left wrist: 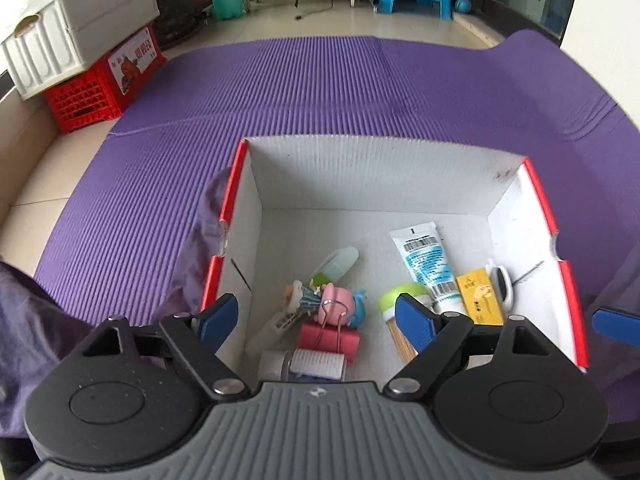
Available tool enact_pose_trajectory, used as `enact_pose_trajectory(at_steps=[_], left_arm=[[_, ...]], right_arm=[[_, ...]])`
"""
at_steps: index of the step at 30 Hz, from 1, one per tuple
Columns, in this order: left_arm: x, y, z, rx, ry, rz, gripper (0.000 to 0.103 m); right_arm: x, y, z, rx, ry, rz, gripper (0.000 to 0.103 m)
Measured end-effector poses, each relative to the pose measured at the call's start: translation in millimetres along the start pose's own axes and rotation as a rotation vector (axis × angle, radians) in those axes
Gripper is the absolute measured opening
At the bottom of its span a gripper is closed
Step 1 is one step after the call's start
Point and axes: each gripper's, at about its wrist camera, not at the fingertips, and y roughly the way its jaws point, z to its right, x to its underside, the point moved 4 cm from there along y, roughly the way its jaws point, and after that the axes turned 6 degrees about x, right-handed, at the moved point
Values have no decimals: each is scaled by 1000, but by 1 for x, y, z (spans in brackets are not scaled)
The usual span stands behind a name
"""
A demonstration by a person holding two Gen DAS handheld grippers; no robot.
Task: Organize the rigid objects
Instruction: 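Lift both tools out and move them over the remaining items on the mat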
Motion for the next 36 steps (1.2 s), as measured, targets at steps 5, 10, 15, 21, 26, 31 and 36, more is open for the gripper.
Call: enact_pose_trajectory(at_steps=[5,10,15,21,26,31,36], left_arm=[[9,-34,-1,24,-6,38,100],[20,-69,-3,47,-34,85,100],[34,-103,-2,64,-39,141,101],[56,-135,-2,45,-22,207,103],[76,-153,1,61,-24,226,103],[97,-170,5,48,-11,253,103],[116,-182,10,38,4,272,103]], right_arm=[[4,-33,-6,-12,-14,50,84],[10,-63,-9,-24,-17,103,97],[19,-88,-9,-47,-5,147,103],[36,-106,-6,-54,22,143,103],[50,-120,-3,-43,40,153,103],[69,-136,-3,-57,32,228,103],[87,-146,-2,-73,28,248,103]])
